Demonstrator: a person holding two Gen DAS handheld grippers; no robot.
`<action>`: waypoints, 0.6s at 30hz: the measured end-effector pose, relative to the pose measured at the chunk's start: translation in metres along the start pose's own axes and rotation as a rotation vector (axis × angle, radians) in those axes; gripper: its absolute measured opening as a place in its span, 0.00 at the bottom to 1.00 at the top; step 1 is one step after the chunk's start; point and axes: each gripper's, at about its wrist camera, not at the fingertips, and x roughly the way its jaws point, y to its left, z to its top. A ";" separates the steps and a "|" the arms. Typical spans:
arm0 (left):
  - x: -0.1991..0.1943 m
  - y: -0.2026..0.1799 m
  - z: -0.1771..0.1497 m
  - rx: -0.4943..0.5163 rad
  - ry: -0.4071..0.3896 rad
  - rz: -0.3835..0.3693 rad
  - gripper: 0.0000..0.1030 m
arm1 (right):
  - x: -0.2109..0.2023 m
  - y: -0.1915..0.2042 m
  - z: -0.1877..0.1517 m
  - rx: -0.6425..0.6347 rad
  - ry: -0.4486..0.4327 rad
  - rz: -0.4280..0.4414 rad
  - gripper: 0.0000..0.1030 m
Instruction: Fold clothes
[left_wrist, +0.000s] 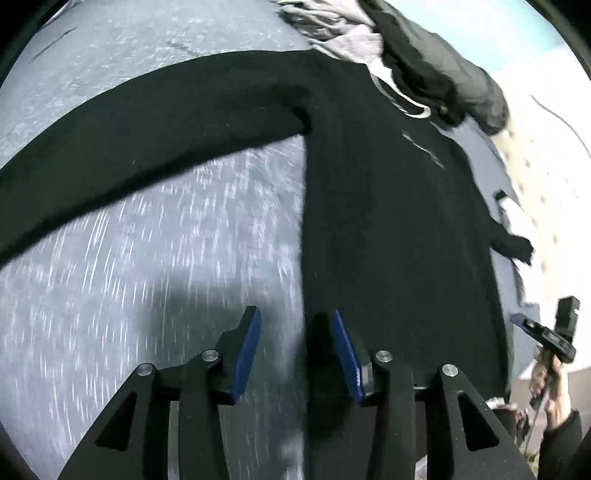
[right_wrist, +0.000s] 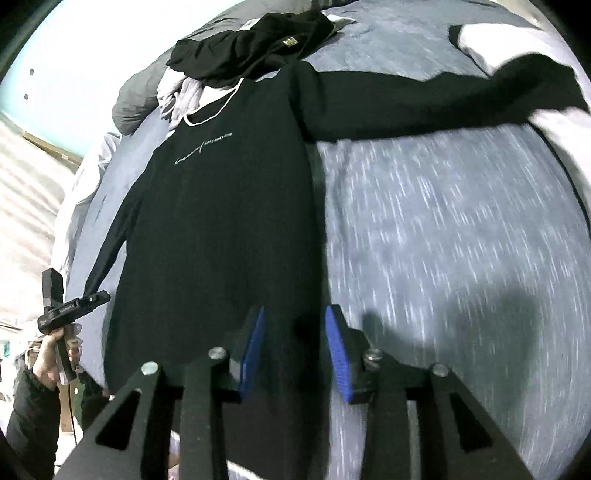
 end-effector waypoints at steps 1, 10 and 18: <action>0.005 0.001 0.006 -0.009 -0.003 -0.004 0.43 | 0.003 0.001 0.006 0.002 -0.001 0.000 0.33; 0.031 -0.004 0.046 -0.014 -0.065 -0.027 0.42 | 0.025 -0.004 0.022 0.002 0.013 -0.008 0.33; 0.041 -0.013 0.055 0.054 -0.070 -0.021 0.03 | 0.026 -0.018 0.025 0.030 -0.001 -0.015 0.33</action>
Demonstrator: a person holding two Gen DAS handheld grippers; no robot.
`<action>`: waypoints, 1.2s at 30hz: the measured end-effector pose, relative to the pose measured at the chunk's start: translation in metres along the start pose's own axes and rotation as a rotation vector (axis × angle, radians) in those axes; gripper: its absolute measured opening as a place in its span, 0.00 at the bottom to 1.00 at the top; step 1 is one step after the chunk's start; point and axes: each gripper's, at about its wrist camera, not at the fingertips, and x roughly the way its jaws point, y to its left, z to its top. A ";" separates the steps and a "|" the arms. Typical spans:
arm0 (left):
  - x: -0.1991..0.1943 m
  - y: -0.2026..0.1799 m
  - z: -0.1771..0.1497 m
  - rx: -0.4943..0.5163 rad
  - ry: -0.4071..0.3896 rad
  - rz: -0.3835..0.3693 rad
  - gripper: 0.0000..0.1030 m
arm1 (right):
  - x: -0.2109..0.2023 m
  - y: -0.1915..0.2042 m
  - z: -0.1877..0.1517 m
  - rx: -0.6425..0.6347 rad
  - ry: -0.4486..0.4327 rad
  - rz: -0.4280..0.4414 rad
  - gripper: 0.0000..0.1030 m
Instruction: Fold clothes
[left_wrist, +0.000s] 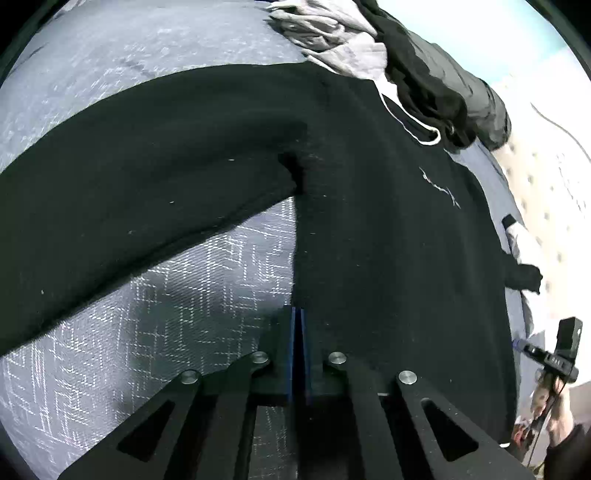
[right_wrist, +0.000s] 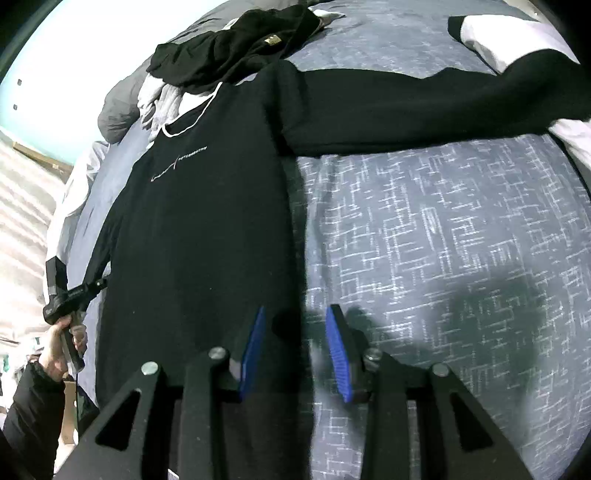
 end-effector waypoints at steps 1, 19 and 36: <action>-0.002 0.000 0.000 0.003 -0.005 0.002 0.02 | -0.001 -0.001 0.000 0.000 -0.002 0.000 0.33; -0.003 -0.004 0.005 0.045 -0.028 0.139 0.04 | -0.023 -0.018 0.004 0.003 -0.034 -0.075 0.33; -0.011 -0.058 -0.017 0.159 -0.058 0.137 0.20 | -0.163 -0.148 0.078 0.352 -0.423 -0.199 0.53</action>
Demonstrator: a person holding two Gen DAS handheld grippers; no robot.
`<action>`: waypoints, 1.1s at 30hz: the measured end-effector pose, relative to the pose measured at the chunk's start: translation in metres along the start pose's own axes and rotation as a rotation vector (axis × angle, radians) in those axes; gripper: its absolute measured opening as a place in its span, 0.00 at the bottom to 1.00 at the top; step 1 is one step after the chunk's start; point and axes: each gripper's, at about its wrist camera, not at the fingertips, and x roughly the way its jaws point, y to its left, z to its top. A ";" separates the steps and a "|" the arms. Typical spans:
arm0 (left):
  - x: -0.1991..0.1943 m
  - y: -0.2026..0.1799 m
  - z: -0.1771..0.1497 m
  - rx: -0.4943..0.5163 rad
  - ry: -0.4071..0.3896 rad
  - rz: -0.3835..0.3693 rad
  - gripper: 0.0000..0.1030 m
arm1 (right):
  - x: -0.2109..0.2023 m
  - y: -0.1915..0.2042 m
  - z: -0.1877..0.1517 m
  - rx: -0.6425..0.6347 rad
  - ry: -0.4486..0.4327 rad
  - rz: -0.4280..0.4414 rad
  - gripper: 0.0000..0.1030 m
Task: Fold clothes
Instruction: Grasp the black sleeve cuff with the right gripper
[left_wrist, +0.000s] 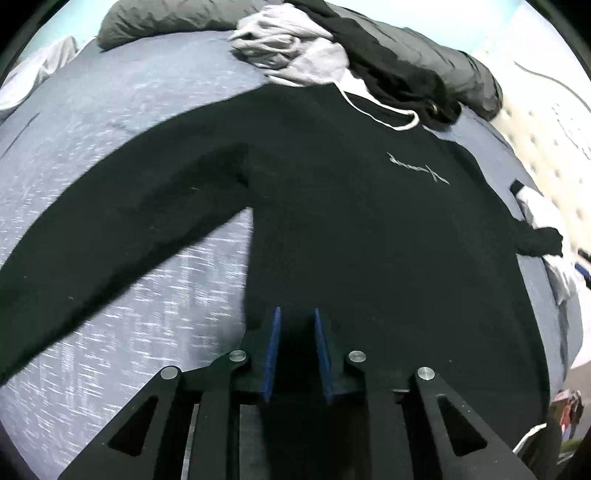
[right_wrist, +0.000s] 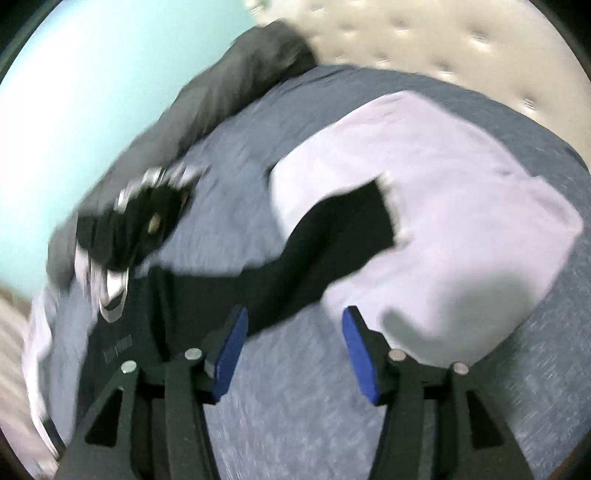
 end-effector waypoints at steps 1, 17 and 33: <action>0.001 -0.004 0.000 0.011 0.000 0.003 0.21 | 0.001 -0.006 0.007 0.021 -0.005 -0.007 0.53; 0.006 -0.009 -0.003 0.004 0.022 0.038 0.52 | 0.059 -0.038 0.048 0.023 0.024 -0.094 0.58; 0.010 -0.022 0.002 0.026 0.024 0.057 0.52 | 0.060 -0.023 0.036 -0.150 -0.041 -0.173 0.10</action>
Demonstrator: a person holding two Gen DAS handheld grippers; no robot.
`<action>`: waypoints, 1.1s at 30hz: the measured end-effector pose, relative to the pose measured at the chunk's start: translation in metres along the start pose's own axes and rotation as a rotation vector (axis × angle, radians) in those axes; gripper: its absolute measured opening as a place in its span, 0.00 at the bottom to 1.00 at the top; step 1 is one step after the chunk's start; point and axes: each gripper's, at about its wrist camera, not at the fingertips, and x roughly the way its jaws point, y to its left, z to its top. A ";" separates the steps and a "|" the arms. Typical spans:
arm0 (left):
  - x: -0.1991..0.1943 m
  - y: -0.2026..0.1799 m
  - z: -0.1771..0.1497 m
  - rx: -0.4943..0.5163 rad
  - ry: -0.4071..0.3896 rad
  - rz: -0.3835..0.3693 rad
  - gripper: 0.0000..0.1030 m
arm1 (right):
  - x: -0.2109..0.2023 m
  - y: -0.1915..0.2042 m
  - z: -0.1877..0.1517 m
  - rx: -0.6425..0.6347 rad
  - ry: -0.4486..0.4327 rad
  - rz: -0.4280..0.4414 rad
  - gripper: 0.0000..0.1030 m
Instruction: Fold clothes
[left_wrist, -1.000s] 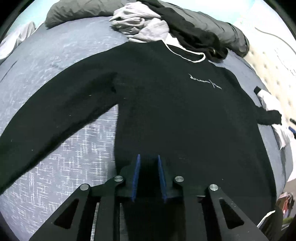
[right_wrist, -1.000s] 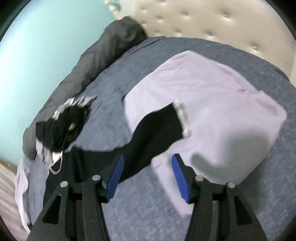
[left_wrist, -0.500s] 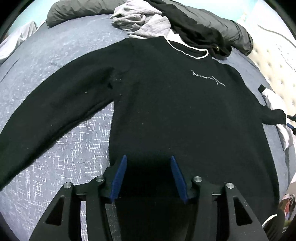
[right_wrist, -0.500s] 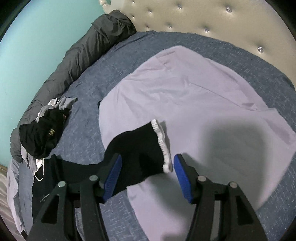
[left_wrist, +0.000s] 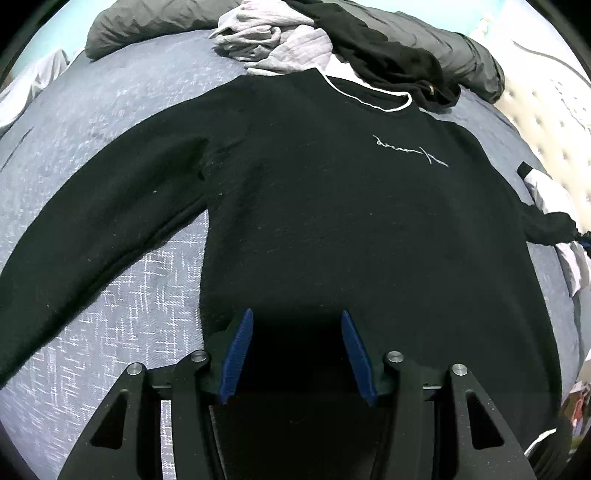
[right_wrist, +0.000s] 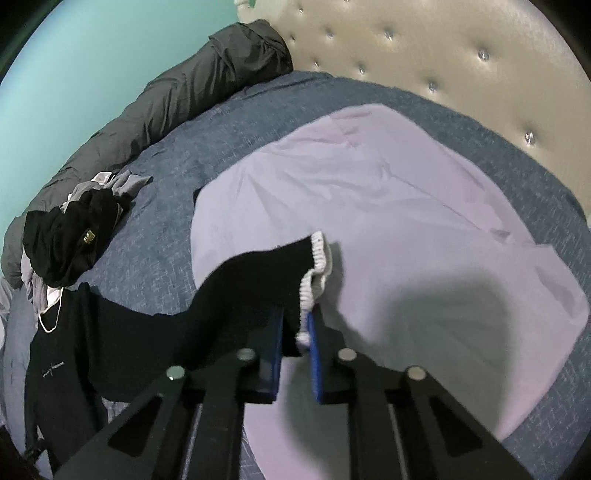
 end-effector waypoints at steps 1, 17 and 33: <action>-0.001 0.000 0.000 0.000 0.000 0.001 0.52 | -0.005 0.002 0.002 -0.009 -0.012 -0.001 0.10; -0.009 -0.008 0.001 0.022 -0.005 0.001 0.52 | -0.065 -0.001 0.081 -0.071 -0.134 -0.058 0.08; -0.012 0.015 0.002 -0.016 0.004 0.019 0.52 | -0.014 -0.070 0.025 0.050 0.001 -0.142 0.00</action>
